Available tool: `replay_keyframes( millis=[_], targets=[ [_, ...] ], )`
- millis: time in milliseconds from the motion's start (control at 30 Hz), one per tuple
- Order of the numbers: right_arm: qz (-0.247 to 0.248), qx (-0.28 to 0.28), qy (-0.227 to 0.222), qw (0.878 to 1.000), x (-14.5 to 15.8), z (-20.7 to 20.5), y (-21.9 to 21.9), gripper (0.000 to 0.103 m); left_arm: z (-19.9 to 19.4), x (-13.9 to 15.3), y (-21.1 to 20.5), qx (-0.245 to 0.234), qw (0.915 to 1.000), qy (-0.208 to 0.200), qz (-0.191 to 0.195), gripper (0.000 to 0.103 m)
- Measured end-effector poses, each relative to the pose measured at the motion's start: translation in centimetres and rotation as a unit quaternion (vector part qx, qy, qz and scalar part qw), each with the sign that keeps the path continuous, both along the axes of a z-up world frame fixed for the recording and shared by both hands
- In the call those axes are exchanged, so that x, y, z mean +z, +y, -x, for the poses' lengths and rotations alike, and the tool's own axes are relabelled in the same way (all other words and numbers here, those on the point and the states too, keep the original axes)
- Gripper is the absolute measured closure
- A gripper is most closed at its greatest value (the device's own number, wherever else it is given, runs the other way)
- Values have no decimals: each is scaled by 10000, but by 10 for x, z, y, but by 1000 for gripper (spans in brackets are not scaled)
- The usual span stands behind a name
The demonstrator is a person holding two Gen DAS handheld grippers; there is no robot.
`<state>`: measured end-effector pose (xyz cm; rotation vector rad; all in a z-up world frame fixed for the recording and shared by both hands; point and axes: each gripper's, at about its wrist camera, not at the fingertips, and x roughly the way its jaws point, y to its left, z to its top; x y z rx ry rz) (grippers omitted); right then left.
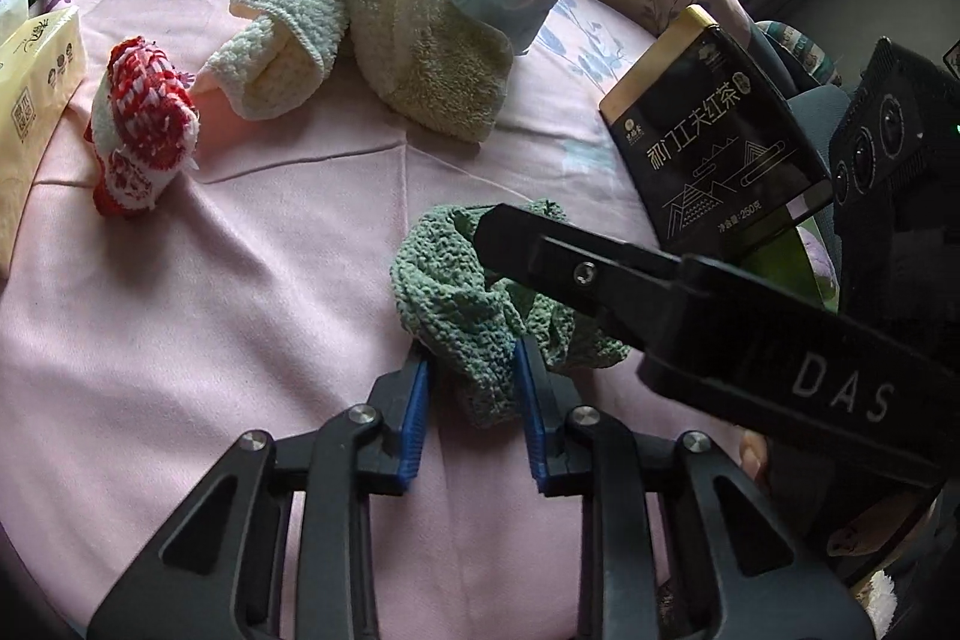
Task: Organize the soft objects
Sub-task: 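Grasp the green knit cloth with the right gripper and lift it, then carry the green knit cloth with the right gripper over the green box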
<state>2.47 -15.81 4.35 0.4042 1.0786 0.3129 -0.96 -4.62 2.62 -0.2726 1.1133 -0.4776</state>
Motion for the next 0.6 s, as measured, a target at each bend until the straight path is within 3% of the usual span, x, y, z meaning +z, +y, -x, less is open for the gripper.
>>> replay_keyframes(
  millis=[67,167,267,600],
  targets=[
    [-63,9,115,9999,-7,-2,0,35,-2,-4,-2,1,9999,81,79,79],
    [-732,178,362,9965,-21,-6,2,42,-3,-5,-2,8,9999,78,114,79],
    [-717,276,340,9965,-21,-6,9,54,-4,-5,0,46,9998,97,189,81],
    [-665,289,140,9973,-11,2,17,57,7,8,7,15,9994,-329,89,85]
  ],
)
